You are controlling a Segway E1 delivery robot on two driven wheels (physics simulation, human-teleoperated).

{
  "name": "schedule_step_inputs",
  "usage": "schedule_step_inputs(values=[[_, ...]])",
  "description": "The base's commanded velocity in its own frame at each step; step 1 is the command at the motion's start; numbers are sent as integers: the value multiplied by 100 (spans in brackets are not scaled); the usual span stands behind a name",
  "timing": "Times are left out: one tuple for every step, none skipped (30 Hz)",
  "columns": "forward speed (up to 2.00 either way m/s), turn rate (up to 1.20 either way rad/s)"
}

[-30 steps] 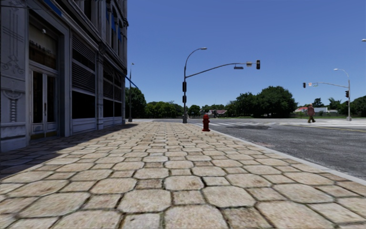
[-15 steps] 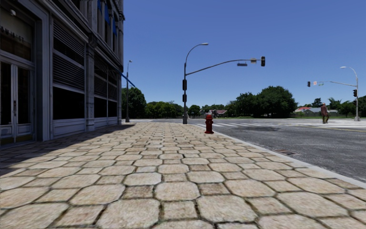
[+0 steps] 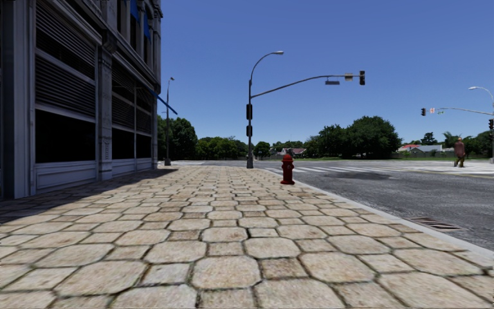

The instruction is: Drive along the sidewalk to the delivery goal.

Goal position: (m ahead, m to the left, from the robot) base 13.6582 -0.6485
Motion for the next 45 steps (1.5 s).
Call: schedule_step_inputs(values=[[200,0],[200,0],[200,0],[200,0],[200,0],[200,0],[200,0],[200,0],[200,0],[200,0],[200,0],[200,0],[200,0],[200,0],[200,0],[200,0],[200,0],[200,0],[200,0],[200,0],[200,0],[200,0],[200,0],[200,0],[200,0],[200,0],[200,0],[200,0],[200,0],[200,0],[200,0],[200,0],[200,0],[200,0],[200,0],[200,0],[200,0],[200,0],[200,0],[200,0],[200,0],[200,0],[200,0],[200,0],[200,0]])
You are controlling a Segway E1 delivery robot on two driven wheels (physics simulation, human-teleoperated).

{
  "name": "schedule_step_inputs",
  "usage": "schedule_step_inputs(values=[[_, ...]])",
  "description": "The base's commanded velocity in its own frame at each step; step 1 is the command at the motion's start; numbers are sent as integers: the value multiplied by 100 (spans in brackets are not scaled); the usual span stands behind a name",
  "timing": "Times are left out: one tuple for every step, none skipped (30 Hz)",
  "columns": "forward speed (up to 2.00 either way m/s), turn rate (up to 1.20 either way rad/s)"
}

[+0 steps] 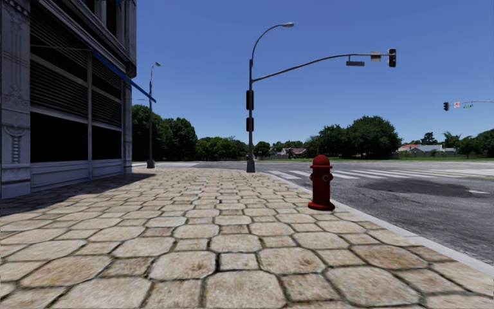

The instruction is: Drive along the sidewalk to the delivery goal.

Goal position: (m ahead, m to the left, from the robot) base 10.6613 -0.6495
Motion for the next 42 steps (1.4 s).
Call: schedule_step_inputs(values=[[200,0],[200,0],[200,0],[200,0],[200,0],[200,0],[200,0],[200,0],[200,0],[200,0],[200,0],[200,0],[200,0],[200,0],[200,0],[200,0],[200,0],[200,0],[200,0],[200,0],[200,0],[200,0],[200,0],[200,0],[200,0],[200,0],[200,0],[200,0],[200,0],[200,0],[200,0],[200,0],[200,0],[200,0],[200,0],[200,0],[200,0],[200,0],[200,0],[200,0],[200,0],[200,0]])
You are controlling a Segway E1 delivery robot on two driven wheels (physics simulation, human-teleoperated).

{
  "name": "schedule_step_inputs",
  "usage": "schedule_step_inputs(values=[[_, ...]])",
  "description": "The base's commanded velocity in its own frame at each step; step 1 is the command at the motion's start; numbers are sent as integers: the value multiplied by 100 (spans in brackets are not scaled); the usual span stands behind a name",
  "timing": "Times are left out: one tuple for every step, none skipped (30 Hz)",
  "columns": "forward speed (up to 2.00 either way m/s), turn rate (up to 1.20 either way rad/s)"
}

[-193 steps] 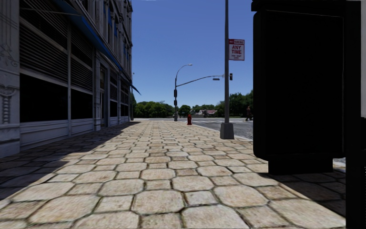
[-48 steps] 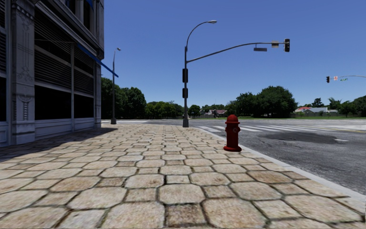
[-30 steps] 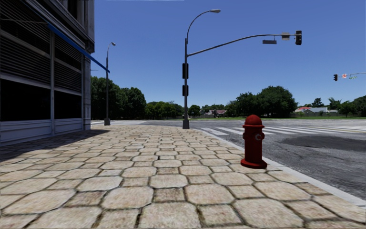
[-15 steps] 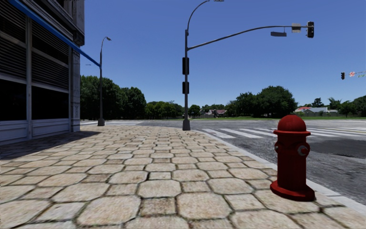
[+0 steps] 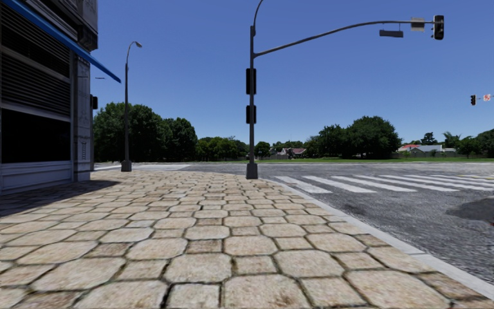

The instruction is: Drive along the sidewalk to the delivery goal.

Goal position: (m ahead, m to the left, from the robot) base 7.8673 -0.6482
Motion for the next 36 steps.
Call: schedule_step_inputs(values=[[200,0],[200,0],[200,0],[200,0],[200,0],[200,0],[200,0],[200,0],[200,0],[200,0],[200,0],[200,0],[200,0],[200,0],[200,0],[200,0],[200,0],[200,0],[200,0],[200,0],[200,0],[200,0],[200,0],[200,0],[200,0],[200,0],[200,0],[200,0],[200,-8],[200,-8],[200,-18],[200,-23],[200,-24],[200,-24],[200,-24],[200,-24]])
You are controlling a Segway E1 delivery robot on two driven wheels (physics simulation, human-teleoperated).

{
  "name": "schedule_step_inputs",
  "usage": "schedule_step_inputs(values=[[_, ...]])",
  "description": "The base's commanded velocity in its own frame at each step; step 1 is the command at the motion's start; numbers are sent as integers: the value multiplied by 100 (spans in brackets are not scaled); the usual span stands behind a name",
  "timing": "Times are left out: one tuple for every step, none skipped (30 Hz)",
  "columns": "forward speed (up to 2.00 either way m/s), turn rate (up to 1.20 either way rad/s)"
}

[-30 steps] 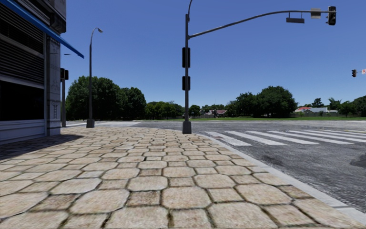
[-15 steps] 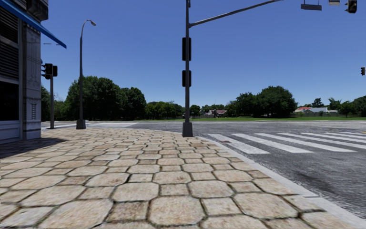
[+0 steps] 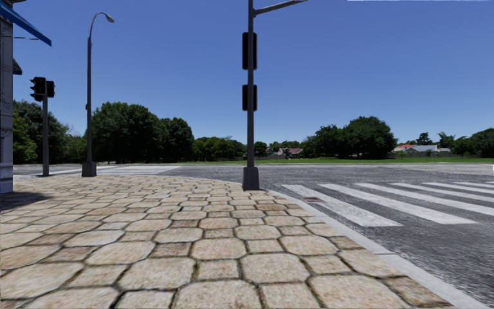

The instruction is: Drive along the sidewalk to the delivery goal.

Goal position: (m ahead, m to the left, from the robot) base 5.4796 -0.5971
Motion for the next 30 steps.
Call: schedule_step_inputs(values=[[200,-24],[200,-24],[200,-24],[200,-24],[200,-24],[200,-24],[200,-25],[200,-26],[200,-26],[200,-30],[200,-36],[200,-36],[200,-37],[200,-38],[200,-38],[200,-38],[200,-26],[200,-3],[200,-3],[200,0],[200,0],[200,0],[200,0],[200,0],[200,0],[200,0],[200,0],[200,0],[200,0],[200,0]])
